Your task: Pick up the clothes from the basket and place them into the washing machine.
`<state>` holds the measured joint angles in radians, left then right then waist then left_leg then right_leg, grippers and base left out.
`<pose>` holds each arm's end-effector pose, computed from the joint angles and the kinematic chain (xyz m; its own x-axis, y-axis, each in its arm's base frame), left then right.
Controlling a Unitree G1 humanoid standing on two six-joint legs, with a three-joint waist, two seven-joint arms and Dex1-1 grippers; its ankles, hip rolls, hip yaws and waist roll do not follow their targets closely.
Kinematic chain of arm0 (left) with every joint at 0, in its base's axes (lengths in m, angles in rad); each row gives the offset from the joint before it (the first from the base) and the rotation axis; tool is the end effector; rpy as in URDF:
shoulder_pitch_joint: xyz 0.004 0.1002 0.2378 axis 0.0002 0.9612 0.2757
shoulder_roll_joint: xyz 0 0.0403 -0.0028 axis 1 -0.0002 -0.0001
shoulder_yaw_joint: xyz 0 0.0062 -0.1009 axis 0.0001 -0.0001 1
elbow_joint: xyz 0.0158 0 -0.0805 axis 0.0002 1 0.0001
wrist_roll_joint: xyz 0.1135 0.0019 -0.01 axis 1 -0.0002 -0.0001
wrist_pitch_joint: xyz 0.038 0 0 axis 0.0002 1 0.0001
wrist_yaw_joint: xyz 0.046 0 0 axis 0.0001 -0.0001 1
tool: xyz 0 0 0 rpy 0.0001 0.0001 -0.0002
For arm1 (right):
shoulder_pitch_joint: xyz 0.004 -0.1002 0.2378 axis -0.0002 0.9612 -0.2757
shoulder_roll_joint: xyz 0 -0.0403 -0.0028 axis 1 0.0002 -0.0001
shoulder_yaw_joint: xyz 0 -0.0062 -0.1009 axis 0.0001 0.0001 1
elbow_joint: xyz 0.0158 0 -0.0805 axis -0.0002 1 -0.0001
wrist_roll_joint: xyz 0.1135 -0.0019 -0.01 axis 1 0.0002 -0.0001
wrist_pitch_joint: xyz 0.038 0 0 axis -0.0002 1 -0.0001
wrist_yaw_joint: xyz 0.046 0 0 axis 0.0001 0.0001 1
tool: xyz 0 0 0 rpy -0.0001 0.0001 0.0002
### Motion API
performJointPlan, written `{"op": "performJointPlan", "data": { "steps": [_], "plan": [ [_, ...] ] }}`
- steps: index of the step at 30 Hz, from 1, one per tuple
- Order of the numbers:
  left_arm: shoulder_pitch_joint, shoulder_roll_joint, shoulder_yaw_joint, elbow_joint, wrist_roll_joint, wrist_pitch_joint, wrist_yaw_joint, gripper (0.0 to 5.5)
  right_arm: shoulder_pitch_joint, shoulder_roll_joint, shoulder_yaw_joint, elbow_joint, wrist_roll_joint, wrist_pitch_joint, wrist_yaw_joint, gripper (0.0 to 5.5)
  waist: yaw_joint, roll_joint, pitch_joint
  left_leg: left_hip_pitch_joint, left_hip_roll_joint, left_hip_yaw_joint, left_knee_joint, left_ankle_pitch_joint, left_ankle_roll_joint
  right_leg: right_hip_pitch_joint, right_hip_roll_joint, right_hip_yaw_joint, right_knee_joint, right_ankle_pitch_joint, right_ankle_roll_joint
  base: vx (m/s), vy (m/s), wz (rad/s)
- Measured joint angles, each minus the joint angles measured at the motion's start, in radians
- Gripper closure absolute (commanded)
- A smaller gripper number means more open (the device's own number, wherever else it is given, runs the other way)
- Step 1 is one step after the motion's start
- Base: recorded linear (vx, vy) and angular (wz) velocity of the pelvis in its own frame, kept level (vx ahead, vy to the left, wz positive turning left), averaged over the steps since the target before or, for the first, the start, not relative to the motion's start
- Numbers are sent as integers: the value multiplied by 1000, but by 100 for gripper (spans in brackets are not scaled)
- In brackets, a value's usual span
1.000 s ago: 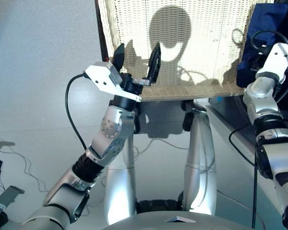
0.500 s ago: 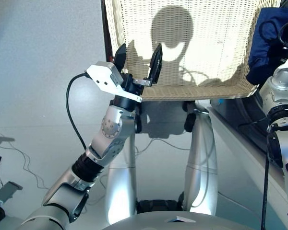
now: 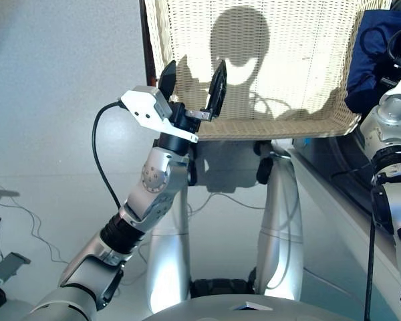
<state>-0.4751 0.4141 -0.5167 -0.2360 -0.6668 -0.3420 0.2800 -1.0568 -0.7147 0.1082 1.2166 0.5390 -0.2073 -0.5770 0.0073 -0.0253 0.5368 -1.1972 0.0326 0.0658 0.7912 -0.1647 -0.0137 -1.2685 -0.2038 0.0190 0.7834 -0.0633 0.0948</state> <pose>0.2395 0.0885 0.1759 0.7203 -0.2873 0.6313 0.5130 0.8333 -0.2062 0.3444 -0.3156 0.1982 0.5548 -0.8143 0.1705 0.8163 0.5724 0.0773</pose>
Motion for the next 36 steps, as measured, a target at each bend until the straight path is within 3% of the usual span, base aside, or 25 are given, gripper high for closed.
{"op": "performJointPlan", "data": {
  "steps": [6, 11, 23, 24, 25, 26, 36],
  "plan": [
    [1, 16, 11, -1, 0, 0, -1, 0, -27, -147, -43, 67, 70, 1, -3, 550, 2, 0, 0, -2, -1, -1, 0, 0, 0, -1, -3, -1, 1, 0, 0, 0, 0, 0],
    [-4, 33, 10, -3, 0, 0, -1, 0, -34, -179, -63, 118, 88, 7, -19, 550, 23, 1, 0, -6, -4, -1, 2, 0, 0, -6, -5, -1, 4, -1, 1, 0, 0, 0],
    [-5, 78, 9, -5, 0, 0, -1, 0, -90, -218, -63, 183, 87, 21, -32, 550, 21, 0, 0, -27, -16, 0, 22, 0, 7, -23, -16, 5, 20, -4, 7, 0, 0, 0],
    [-6, 80, 9, -5, 0, 0, -1, 0, -91, -218, -63, 183, 87, 25, -32, 431, 20, 0, 0, -27, -16, 0, 23, 0, 7, -23, -16, 5, 21, -4, 7, 0, 0, 0],
    [-7, 80, 9, -5, 0, 0, -1, 0, -91, -218, -62, 185, 85, 28, -32, 138, 20, 0, 0, -27, -16, 0, 24, 0, 7, -23, -16, 5, 21, -4, 7, 0, 0, 0],
    [-7, 82, 9, -5, 0, 0, -1, 0, -91, -218, -62, 185, 85, 28, -30, 0, 20, 0, 0, -28, -16, 0, 24, 0, 7, -23, -16, 5, 21, -4, 7, 0, 0, 0],
    [-9, 83, 8, -6, 0, 0, -2, 0, -87, -217, -57, 164, 87, 23, 11, 0, 20, 0, 0, -29, -16, -2, 34, -2, 9, -23, -16, 6, 32, -5, 9, 0, 0, 0]
  ]
}}
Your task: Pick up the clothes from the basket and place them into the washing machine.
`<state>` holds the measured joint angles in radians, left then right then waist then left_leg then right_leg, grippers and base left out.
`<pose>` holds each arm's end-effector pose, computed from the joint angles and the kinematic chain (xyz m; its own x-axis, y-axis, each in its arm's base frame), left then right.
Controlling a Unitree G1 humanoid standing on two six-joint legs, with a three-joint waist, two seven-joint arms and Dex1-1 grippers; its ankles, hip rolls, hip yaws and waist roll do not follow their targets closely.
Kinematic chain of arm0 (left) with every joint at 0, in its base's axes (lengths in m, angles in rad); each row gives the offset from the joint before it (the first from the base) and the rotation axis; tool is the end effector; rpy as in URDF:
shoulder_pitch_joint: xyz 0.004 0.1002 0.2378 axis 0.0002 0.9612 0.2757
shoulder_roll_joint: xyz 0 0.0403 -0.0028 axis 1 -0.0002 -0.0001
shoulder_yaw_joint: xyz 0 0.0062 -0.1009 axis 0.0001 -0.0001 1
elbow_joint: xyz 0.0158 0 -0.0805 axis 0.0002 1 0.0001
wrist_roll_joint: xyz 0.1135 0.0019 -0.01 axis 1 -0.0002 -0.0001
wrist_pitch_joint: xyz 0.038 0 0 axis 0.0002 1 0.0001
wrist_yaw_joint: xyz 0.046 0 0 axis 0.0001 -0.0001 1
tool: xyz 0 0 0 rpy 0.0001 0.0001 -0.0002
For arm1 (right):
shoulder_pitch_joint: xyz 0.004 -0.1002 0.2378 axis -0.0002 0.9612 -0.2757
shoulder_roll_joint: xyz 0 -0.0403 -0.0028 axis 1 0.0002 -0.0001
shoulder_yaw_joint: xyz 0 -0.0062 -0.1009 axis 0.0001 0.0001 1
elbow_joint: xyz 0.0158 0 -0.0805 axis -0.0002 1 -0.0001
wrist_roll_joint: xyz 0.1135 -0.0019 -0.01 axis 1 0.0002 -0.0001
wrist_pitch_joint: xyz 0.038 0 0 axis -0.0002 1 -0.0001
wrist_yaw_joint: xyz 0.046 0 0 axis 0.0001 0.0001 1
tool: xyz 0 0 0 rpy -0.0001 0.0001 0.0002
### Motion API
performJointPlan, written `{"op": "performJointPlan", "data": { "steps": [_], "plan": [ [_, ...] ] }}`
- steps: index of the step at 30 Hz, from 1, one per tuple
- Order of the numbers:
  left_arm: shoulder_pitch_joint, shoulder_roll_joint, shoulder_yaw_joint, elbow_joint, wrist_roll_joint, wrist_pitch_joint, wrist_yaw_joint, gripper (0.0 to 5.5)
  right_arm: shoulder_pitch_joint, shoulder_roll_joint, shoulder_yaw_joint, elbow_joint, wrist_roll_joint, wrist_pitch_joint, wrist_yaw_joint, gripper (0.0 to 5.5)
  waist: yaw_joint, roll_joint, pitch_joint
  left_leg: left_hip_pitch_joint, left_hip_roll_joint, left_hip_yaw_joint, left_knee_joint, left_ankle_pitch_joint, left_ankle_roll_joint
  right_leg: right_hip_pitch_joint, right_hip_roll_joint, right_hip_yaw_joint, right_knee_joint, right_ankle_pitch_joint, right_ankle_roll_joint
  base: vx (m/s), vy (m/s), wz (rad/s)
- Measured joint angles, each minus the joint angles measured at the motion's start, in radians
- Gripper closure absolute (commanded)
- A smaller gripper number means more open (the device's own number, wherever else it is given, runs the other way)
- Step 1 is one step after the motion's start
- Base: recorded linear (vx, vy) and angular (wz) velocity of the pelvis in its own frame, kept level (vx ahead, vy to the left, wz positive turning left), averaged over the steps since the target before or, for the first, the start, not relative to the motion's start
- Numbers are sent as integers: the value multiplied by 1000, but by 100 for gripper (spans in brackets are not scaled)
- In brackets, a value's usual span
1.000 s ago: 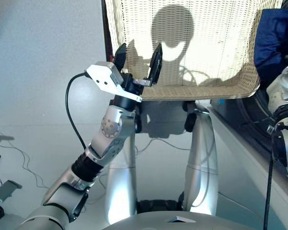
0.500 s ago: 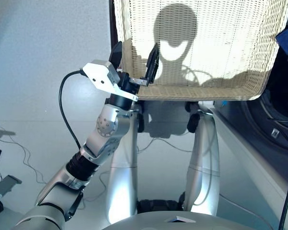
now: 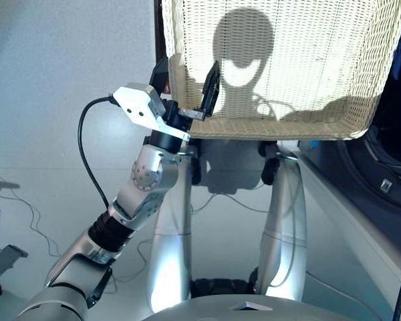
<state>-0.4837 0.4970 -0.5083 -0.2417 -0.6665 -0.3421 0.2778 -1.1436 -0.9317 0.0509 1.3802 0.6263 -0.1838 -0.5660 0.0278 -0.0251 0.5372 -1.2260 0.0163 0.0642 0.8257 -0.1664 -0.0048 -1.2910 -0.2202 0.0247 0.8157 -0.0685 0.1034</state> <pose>0.2421 0.1018 0.1788 0.7136 -0.3048 0.6308 0.4870 0.8631 -0.1339 0.3029 -0.3859 0.2356 0.3241 -0.9392 0.1137 0.9214 0.3406 0.1870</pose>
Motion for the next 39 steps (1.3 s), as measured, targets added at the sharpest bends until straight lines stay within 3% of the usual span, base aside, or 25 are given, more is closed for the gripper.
{"op": "performJointPlan", "data": {
  "steps": [6, 10, 15, 21, 30, 33, 39],
  "plan": [
    [3, -15, 3, -1, 0, 0, 0, 0, 84, 38, 24, -214, -6, -48, 2, 0, -18, 0, 0, 10, 2, -1, -3, 0, 0, 10, 1, -1, -5, 1, -1, 0, 0, 0],
    [6, -34, 6, 1, 1, 0, 2, 0, 236, 143, 21, -528, -79, -96, -39, 0, -38, -1, 0, 31, 8, 8, -19, 1, -1, 24, 10, 4, -24, 6, -4, 0, 0, 0],
    [10, -60, 15, 12, 3, 0, 3, 0, 457, 360, 24, -854, -227, -133, -66, 0, -57, -1, 0, 72, 20, 20, -41, -2, -5, 55, 20, 9, -47, 8, -7, 0, 0, 0],
    [54, -64, 44, 77, 13, 0, 2, 0, 653, 446, 80, -1042, -306, -153, -24, 0, -79, -1, -1, 153, 23, 25, -69, -2, -5, 133, 23, 11, -74, 8, -7, 0, 0, 0],
    [211, -59, 89, 258, 80, 15, -45, 0, 853, 498, 112, -1129, -282, -199, 169, 0, -79, -10, -5, 415, 33, 43, -195, 2, -13, 373, 32, 4, -171, 6, -1, 129, -3, -118],
    [254, -72, 105, 373, 119, 25, -92, 0, 926, 516, 119, -1104, -239, -201, 255, 0, -79, -15, -9, 550, 35, 43, -269, 12, -24, 499, 35, -10, -224, 3, -2, 212, -16, -81],
    [333, -127, 200, 675, 131, 21, -253, 0, 1039, 537, 148, -939, -219, -196, 415, 0, -79, -13, -18, 855, 46, 48, -440, 30, -35, 796, 48, -41, -368, 3, -2, 194, 6, -96]
  ]
}}
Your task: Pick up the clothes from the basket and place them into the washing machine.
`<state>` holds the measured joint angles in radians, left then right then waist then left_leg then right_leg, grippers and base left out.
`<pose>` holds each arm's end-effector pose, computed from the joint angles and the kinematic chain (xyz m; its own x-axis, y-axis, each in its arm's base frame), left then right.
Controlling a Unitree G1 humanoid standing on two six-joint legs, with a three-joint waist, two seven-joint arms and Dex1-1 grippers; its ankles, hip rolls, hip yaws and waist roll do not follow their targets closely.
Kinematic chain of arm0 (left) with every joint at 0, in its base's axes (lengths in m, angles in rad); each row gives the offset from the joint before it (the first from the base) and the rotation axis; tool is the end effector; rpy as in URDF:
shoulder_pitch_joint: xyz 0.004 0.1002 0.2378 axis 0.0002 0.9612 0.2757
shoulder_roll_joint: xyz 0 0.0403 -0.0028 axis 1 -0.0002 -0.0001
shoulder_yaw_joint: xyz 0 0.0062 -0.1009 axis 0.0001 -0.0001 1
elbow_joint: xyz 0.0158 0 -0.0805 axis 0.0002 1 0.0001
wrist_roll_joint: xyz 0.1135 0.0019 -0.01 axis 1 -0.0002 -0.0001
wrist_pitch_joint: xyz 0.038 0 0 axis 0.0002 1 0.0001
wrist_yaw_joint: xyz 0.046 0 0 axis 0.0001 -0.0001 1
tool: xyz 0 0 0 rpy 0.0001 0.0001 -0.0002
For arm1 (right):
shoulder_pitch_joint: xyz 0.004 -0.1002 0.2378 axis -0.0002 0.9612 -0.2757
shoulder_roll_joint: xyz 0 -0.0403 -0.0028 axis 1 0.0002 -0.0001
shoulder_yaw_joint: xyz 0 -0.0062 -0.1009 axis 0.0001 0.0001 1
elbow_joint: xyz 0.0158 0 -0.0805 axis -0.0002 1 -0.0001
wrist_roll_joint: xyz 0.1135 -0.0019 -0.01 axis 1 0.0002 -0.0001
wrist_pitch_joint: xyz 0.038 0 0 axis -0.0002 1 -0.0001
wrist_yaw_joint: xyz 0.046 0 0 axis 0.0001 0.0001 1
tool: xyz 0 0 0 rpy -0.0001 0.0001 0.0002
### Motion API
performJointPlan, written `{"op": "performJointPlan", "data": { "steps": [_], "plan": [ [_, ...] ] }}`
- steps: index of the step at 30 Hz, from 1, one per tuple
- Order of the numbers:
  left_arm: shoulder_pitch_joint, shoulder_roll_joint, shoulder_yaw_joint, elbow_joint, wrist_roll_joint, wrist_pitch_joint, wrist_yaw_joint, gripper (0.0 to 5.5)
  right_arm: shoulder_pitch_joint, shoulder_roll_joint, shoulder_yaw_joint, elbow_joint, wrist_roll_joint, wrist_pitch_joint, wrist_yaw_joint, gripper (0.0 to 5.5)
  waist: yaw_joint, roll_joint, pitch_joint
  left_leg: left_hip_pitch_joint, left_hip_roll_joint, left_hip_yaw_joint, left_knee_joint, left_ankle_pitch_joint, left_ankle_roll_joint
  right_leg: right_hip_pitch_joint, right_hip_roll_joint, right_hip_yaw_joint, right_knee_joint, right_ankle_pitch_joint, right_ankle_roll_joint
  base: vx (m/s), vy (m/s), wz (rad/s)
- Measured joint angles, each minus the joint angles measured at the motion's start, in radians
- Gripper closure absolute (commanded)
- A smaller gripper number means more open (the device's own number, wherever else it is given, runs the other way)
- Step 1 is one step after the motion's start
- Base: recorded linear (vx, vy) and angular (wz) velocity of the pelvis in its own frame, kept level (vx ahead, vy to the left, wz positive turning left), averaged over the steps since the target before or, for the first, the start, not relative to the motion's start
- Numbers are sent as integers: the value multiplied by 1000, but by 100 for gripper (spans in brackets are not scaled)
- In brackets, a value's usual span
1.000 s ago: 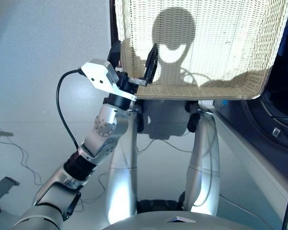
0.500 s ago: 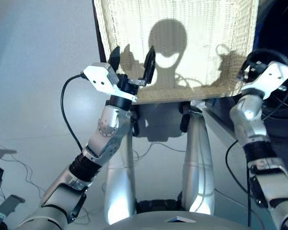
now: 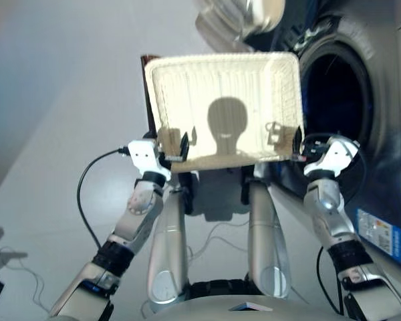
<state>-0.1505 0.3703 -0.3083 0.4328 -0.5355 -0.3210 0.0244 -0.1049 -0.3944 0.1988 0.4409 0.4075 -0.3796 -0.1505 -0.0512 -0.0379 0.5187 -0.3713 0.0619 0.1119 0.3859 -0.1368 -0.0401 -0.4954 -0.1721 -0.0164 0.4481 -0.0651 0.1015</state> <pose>0.2312 0.1855 0.0059 0.9941 -0.0949 -0.0527 0.0895 0.9912 -0.0981 0.2234 -0.2123 0.0074 0.9941 -0.1085 0.0038 0.1086 0.9936 -0.0305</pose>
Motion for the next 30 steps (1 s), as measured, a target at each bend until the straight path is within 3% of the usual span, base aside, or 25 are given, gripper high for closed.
{"op": "performJointPlan", "data": {
  "steps": [3, 5, 9, 11, 15, 16, 20, 23, 30],
  "plan": [
    [35, -16, 43, 119, 27, 3, -28, 0, 35, 15, 3, 86, -1, 8, 56, 0, 1, 2, -34, 85, 6, 1, -60, 10, -5, 81, 5, -11, -53, 8, -7, 150, -3, -53],
    [35, -60, 104, 245, 41, 9, -43, 0, 32, 25, 7, 195, -18, 28, 104, 0, 3, 8, -38, 183, 8, 4, -123, 25, -9, 176, 10, -22, -103, 15, -7, 152, -4, -28],
    [99, -91, 125, 394, 89, 37, -82, 0, 79, 50, 2, 382, -49, 67, 153, 0, 1, 33, -156, 294, 9, 4, -229, 47, -10, 285, 13, -41, -192, 21, 0, 118, 18, 40],
    [98, -102, 127, 539, 149, 77, -107, 0, 92, 73, -13, 538, -52, 95, 177, 0, -3, 47, -228, 349, 9, 4, -288, 58, -10, 344, 15, -51, -260, 35, 6, 174, 0, 37],
    [138, -130, 150, 697, 241, 121, -129, 0, 139, 120, -69, 737, -67, 185, 201, 0, -4, 56, -352, 430, 9, 37, -381, 77, -6, 430, 19, -61, -370, 61, 20, 178, -16, -64],
    [145, -140, 177, 743, 253, 132, -139, 0, 146, 134, -97, 773, -67, 194, 208, 0, -1, 56, -375, 461, 10, 57, -420, 91, -6, 458, 22, -64, -405, 79, 21, 97, -24, -159],
    [186, -152, 219, 807, 292, 159, -142, 0, 193, 140, -104, 844, -69, 245, 229, 0, -3, 44, -467, 490, 9, 62, -455, 96, -6, 510, 26, -67, -493, 114, 23, 15, -9, -34],
    [197, -159, 239, 822, 303, 177, -148, 0, 212, 142, -135, 843, -66, 253, 236, 0, -4, 39, -484, 509, 8, 61, -460, 96, -6, 548, 27, -71, -534, 135, 23, 0, 0, 0],
    [237, -170, 236, 834, 314, 197, -154, 0, 226, 143, -138, 844, -47, 270, 250, 0, -1, 38, -512, 519, 7, 58, -471, 100, -7, 560, 27, -77, -534, 131, 28, 0, 0, 0]
  ]
}}
